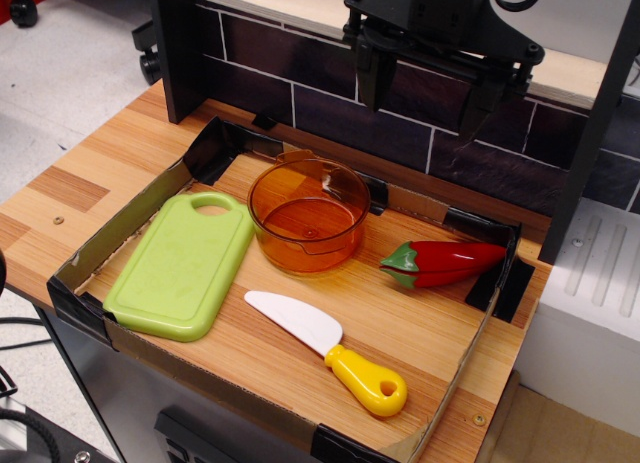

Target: Put knife in pot

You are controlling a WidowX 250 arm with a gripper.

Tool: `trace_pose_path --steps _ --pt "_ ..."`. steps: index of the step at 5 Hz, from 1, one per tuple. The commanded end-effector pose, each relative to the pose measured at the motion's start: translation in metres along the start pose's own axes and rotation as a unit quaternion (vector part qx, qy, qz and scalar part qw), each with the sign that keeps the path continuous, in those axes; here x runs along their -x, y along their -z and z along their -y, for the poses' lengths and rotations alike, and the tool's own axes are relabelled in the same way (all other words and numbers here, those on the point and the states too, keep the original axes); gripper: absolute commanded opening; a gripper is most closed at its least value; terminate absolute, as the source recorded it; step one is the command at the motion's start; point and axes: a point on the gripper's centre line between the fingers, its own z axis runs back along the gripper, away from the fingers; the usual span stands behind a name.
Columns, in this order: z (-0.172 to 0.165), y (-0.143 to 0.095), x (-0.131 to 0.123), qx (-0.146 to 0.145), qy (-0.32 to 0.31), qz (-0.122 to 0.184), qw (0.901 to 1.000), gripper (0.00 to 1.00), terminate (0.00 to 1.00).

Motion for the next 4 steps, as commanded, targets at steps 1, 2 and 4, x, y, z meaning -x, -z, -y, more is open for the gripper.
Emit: trace_pose_path --steps 1,2,4 --pt "0.000 0.000 0.000 0.000 0.000 0.000 1.0000 1.00 0.00" --pt "0.008 -0.006 0.019 -0.003 -0.063 -0.029 0.9976 1.00 0.00" --pt "0.013 -0.014 0.050 0.023 -0.239 -0.051 0.9693 1.00 0.00"
